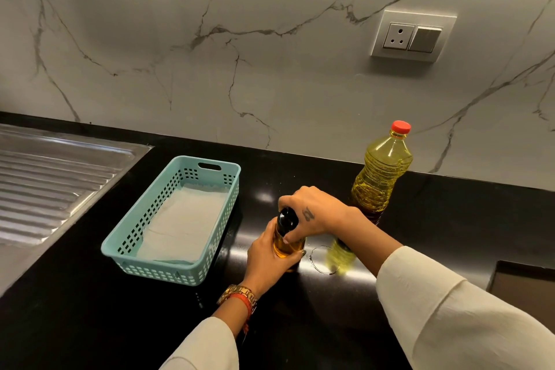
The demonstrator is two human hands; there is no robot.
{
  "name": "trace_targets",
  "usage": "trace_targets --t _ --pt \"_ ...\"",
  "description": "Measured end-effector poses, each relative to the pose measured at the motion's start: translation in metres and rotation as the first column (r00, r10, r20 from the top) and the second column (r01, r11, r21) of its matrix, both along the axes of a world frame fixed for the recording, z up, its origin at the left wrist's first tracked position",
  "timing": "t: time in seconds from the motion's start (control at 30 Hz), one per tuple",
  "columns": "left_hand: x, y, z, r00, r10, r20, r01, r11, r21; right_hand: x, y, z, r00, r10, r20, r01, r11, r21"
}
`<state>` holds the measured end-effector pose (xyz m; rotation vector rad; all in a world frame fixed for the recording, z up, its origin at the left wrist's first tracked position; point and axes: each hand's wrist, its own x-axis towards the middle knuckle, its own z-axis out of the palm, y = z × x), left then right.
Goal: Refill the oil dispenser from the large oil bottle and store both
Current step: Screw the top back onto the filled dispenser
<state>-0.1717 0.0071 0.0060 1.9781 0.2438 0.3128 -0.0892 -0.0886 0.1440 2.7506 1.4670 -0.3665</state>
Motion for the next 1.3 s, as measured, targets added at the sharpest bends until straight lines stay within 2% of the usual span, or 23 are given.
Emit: trace_targets --t 0.33,0.47,0.57,0.7,0.97,1.2,1.3 --pt "0.0 0.0 -0.002 1.0 -0.004 0.003 0.004 1.0 -0.003 0.007 0.004 0.009 0.994 0.109 -0.023 -0.109 0.994 -0.013" --pt "0.001 0.001 -0.003 1.0 0.007 0.011 -0.007 1.0 0.012 0.012 0.003 0.019 0.992 0.129 -0.017 -0.128 0.991 0.021" --pt "0.001 0.001 -0.001 1.0 0.008 0.014 -0.009 1.0 0.023 0.016 0.002 0.023 0.992 0.126 -0.032 -0.126 0.992 -0.014" --pt "0.0 0.0 0.001 1.0 0.003 0.016 -0.004 1.0 0.025 0.016 0.001 0.016 0.992 0.096 -0.085 -0.098 0.995 -0.018" --pt "0.001 0.001 -0.003 1.0 0.008 -0.018 -0.008 1.0 0.005 0.016 0.001 0.008 0.995 0.046 -0.091 -0.046 0.999 -0.002" --pt "0.001 0.001 -0.003 0.999 0.023 -0.023 -0.023 1.0 0.012 0.01 0.002 0.003 0.996 -0.09 0.015 0.091 0.995 -0.049" --pt "0.0 0.001 -0.002 0.999 0.028 -0.019 -0.027 0.999 0.028 0.012 -0.004 0.011 0.98 -0.173 -0.103 0.171 0.985 -0.024"
